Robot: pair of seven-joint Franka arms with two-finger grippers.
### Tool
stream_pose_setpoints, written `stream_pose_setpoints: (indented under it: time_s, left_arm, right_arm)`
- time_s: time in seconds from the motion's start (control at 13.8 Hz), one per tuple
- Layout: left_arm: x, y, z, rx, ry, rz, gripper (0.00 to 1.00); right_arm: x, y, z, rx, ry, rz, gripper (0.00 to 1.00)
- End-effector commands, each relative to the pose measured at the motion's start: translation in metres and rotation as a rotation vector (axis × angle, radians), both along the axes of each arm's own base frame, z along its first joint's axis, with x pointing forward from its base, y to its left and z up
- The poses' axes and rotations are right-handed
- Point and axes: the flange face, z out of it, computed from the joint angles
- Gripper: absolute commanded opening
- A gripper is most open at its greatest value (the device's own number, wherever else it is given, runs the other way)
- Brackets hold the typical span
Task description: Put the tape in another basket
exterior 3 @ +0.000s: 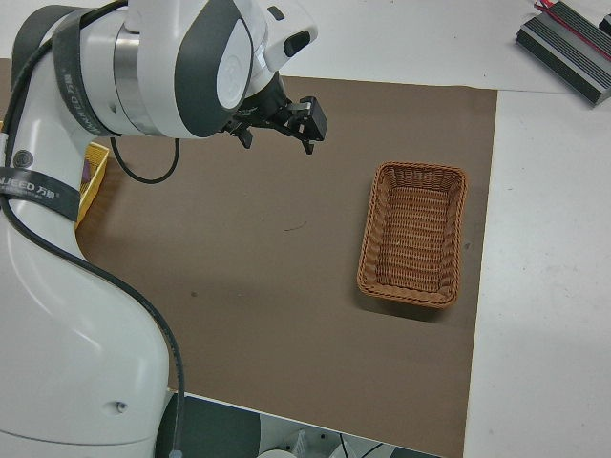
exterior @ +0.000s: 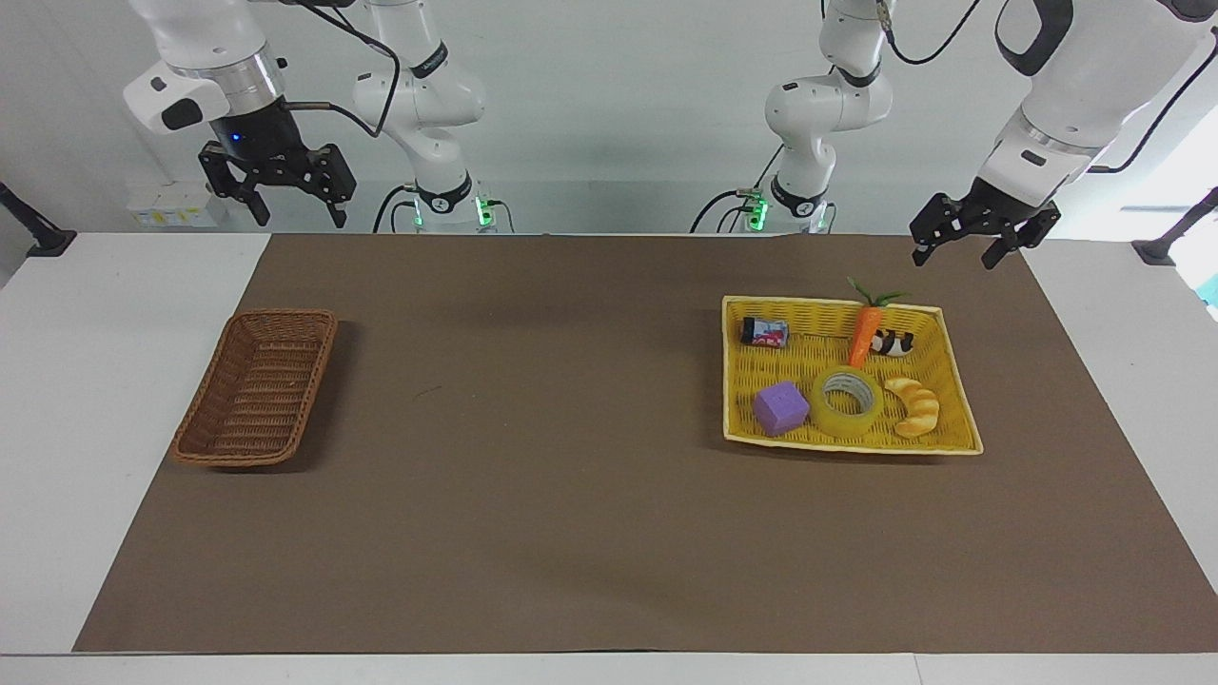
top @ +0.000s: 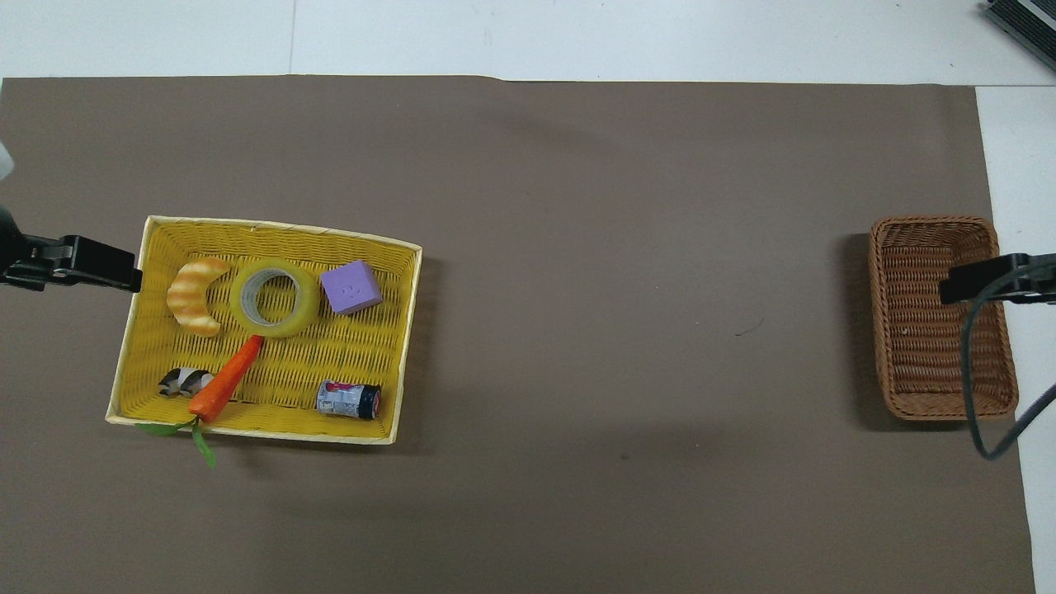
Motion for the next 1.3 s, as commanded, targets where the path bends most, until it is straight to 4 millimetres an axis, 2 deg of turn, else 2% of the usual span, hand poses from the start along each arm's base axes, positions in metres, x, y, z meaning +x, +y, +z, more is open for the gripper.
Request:
stream_pose_setpoints:
  time_s: [0.0, 0.51, 0.72, 0.8, 1.23]
  left_arm:
    - [-0.003, 0.004, -0.002, 0.02, 0.006, -0.028, 1.0]
    - [-0.002, 0.004, -0.003, 0.025, -0.013, -0.035, 1.0]
    - [-0.002, 0.002, -0.004, 0.03, -0.016, -0.04, 1.0]
    - [-0.002, 0.002, -0.003, 0.03, -0.019, -0.038, 1.0]
    - [-0.005, -0.003, -0.01, 0.041, -0.024, -0.047, 1.0]
  right_arm:
    - [-0.009, -0.005, -0.002, 0.002, -0.002, 0.016, 1.0]
    - [-0.008, -0.005, -0.002, 0.001, -0.013, 0.012, 1.0]
    - [0.006, -0.009, 0.009, -0.013, -0.035, 0.009, 1.0]
    - [0.01, -0.011, 0.006, 0.003, -0.021, 0.001, 1.0]
    - [0.007, -0.006, 0.004, -0.002, -0.025, -0.012, 1.0]
